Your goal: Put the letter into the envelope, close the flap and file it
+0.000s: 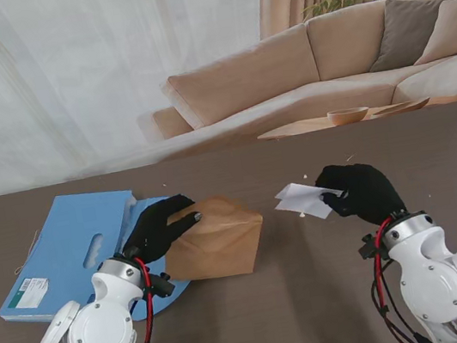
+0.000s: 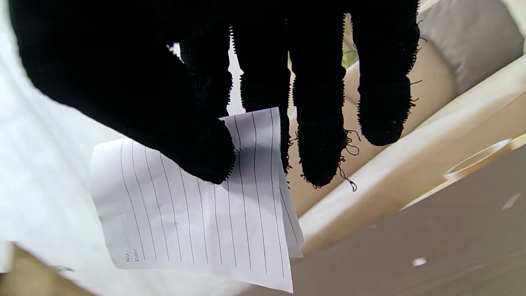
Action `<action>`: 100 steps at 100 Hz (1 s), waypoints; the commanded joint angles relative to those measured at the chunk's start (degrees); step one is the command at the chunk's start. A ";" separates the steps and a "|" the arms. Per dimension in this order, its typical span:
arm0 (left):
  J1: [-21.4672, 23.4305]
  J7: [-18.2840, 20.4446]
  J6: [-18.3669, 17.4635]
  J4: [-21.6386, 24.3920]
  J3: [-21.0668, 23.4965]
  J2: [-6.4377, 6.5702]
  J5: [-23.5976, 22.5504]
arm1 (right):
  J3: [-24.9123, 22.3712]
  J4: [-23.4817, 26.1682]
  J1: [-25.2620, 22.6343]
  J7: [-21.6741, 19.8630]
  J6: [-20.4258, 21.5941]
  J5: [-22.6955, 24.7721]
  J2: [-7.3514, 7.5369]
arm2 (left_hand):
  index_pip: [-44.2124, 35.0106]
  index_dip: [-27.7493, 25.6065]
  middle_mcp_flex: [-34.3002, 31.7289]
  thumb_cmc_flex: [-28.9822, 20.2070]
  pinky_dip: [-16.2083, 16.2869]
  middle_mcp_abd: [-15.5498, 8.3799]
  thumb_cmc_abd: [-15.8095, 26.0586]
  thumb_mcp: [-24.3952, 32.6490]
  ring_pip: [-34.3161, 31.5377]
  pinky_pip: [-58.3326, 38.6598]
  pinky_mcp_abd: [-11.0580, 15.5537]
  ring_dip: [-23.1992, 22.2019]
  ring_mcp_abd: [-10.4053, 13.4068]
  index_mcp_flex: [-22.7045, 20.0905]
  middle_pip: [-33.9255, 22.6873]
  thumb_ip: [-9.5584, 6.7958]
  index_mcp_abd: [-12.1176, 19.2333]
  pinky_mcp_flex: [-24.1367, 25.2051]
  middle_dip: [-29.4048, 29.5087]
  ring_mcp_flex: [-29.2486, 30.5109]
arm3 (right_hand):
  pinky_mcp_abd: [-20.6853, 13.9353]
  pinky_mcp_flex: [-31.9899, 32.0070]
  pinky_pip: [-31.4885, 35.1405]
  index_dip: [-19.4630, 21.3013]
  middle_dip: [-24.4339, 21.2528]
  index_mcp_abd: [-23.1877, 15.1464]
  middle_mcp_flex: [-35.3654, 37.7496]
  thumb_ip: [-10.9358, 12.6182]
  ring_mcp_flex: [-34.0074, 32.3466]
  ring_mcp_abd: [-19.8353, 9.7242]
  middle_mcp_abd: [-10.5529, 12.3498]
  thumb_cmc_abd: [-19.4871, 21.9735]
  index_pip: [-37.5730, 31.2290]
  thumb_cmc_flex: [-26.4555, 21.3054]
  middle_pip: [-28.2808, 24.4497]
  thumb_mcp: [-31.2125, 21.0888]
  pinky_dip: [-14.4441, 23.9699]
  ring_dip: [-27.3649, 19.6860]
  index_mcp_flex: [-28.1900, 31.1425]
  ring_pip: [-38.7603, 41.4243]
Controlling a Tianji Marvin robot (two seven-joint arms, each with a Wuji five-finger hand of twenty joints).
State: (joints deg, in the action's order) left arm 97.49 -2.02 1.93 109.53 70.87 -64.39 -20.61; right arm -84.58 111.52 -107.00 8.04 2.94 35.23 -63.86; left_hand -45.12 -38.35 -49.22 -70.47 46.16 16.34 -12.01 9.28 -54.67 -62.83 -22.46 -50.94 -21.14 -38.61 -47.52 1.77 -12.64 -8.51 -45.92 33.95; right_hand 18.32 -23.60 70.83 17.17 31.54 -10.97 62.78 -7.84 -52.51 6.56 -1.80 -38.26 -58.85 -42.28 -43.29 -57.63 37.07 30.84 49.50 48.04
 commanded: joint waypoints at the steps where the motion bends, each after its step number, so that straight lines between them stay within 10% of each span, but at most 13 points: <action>1: -0.17 0.59 0.78 1.42 -0.56 -0.67 0.13 | 1.62 1.93 0.00 -0.62 1.03 -0.68 -0.99 | -0.84 -0.19 0.02 -3.50 -0.28 0.20 1.79 1.38 -0.26 -1.39 -1.02 0.04 -0.77 0.62 0.36 0.55 0.37 -0.08 -0.35 0.19 | 1.19 -0.39 1.59 0.33 -0.54 -0.50 2.73 -1.45 -1.84 1.26 -0.14 -0.89 -0.52 0.10 0.40 -1.23 0.77 1.14 2.62 0.39; 54: -3.28 -0.61 6.61 2.24 -3.86 -1.48 1.98 | 12.81 1.25 4.63 -0.61 8.87 -8.50 -1.29 | -0.95 -0.13 0.06 -3.50 -0.28 0.35 1.77 1.41 -0.37 -1.42 -0.99 0.05 -0.89 0.68 0.33 0.59 0.07 0.02 -0.44 0.10 | 1.53 -1.21 2.55 -0.12 -1.30 -0.28 4.24 -1.83 -3.10 1.57 -0.50 -1.21 -0.18 -0.10 1.80 -1.05 0.99 1.09 3.53 0.12; 100: -2.49 0.16 6.42 3.30 -3.02 -1.41 3.98 | 16.16 -2.76 9.08 -1.20 10.28 -6.41 -1.02 | -0.94 -0.16 0.12 -3.50 -0.29 0.49 1.81 1.42 -0.50 -1.44 -1.06 -0.01 -0.87 0.70 0.17 0.57 -0.04 0.05 -0.41 0.12 | 1.42 -1.48 3.26 -1.49 -1.35 1.94 4.56 -1.39 -3.72 1.24 -0.53 -2.27 0.58 3.07 0.47 -0.48 1.22 1.49 1.32 0.88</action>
State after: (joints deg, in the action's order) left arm 94.41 -3.06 8.65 111.81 67.66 -65.53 -16.97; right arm -68.92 109.65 -98.24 6.45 13.17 27.38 -64.61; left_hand -45.12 -38.35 -49.22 -70.47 46.16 16.53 -12.01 9.34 -54.67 -62.83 -22.49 -50.94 -21.28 -38.59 -47.52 1.77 -13.13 -8.51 -45.92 33.95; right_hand 19.41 -24.99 72.23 15.31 30.06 -8.81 65.91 -7.84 -55.09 7.33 -2.93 -38.86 -57.38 -40.44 -41.82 -57.66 37.55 30.97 50.20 48.06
